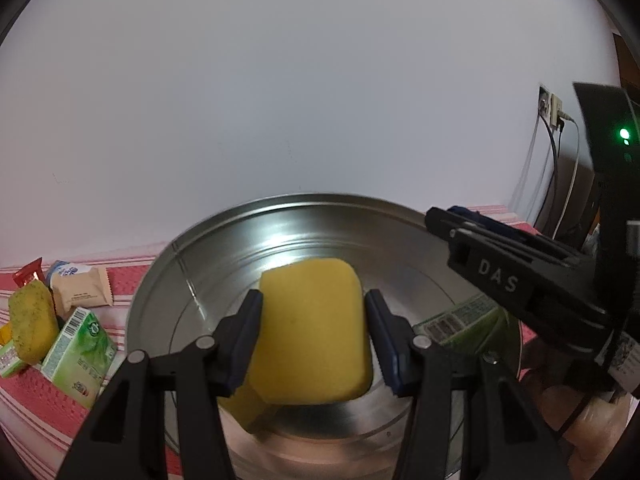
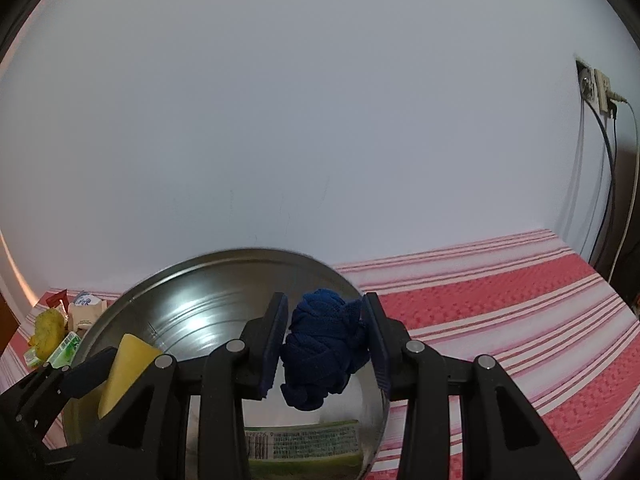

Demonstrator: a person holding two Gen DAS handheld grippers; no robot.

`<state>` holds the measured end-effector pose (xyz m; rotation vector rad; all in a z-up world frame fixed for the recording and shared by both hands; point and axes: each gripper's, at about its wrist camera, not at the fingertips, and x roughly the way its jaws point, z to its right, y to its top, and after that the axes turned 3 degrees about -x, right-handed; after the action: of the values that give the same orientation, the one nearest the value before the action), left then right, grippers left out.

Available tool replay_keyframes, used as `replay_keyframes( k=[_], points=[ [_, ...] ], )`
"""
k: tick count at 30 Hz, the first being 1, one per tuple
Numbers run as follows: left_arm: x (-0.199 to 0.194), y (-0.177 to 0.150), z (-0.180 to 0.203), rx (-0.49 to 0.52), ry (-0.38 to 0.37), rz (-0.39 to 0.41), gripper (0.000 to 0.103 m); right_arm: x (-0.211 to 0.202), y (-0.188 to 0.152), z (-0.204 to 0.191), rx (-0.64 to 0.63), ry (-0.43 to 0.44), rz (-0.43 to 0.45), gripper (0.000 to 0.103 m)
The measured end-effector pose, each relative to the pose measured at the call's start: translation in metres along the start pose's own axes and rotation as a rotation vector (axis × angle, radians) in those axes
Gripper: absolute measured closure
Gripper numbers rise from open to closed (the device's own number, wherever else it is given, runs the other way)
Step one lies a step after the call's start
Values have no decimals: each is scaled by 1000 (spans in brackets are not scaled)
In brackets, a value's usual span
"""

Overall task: Organize objects
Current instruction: 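Open the left tool releasing the sponge into the tin while the right tool releases the cloth, then withdraw both tools from the tin toward the pile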

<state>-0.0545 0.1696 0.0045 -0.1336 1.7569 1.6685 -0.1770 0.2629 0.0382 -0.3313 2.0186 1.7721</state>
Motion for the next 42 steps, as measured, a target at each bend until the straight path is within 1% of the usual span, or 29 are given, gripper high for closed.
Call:
replay_keyframes(
  k=[7, 10, 11, 12, 13, 14, 15, 16, 17, 18, 19, 20, 22, 24, 26, 27, 29, 31, 33, 36, 38, 42],
  points=[
    [4, -2, 5, 26, 11, -17, 51, 3, 0, -6, 0, 10, -12, 61],
    [5, -3, 6, 30, 15, -26, 51, 5, -1, -3, -7, 12, -14, 61],
    [5, -3, 6, 30, 17, -27, 50, -3, -4, 4, -7, 13, -13, 61],
    [6, -2, 6, 32, 19, -27, 50, -4, -4, 4, -10, 17, -13, 61],
    [6, -2, 6, 35, 19, -29, 49, -2, -5, 14, -11, 22, -14, 61],
    [6, -3, 7, 39, 18, -32, 47, -2, -5, 13, -14, 27, -16, 61],
    [7, -3, 9, 44, 15, -36, 37, -3, -6, 15, -19, 31, -22, 58],
    [8, -4, 11, 51, 13, -40, 30, -5, -7, 14, -21, 32, -27, 54],
    [7, -4, 13, 57, 12, -36, 18, -5, -4, 15, -23, 34, -31, 41],
    [7, -5, 17, 66, 10, -27, 9, -8, -4, 13, -24, 38, -23, 28],
    [5, -6, 16, 73, 8, -18, 5, -11, -4, 14, -25, 47, -9, 21],
    [3, -6, 18, 80, 9, -7, 2, -15, -4, 15, -25, 57, 7, 20],
    [-1, -8, 19, 92, 20, 11, 2, -21, -2, 20, -3, 85, 31, 19],
    [-3, -9, 18, 88, 25, 23, 1, -27, 1, 28, 35, 92, 54, 19],
    [-7, -7, 12, 68, 30, 47, 1, -37, 3, 36, 91, 83, 100, 19],
    [-12, -6, 7, 54, 39, 71, 1, -42, -1, 45, 129, 69, 128, 19],
    [-22, -5, -5, 32, 63, 120, 0, -50, -2, 55, 166, 48, 162, 19],
    [-29, 0, -22, 4, 102, 171, 0, -59, -2, 65, 201, 24, 194, 19],
    [-41, 3, -46, -44, 140, 209, 0, -64, -3, 68, 229, 21, 212, 19],
    [-50, 3, -77, -129, 179, 235, 0, -73, -2, 73, 237, 22, 228, 19],
    [-53, 1, -91, -160, 214, 242, 0, -76, -1, 69, 229, 27, 235, 19],
    [-54, -8, -112, -160, 290, 236, 0, -78, -9, 49, 198, 39, 264, 19]
  ],
)
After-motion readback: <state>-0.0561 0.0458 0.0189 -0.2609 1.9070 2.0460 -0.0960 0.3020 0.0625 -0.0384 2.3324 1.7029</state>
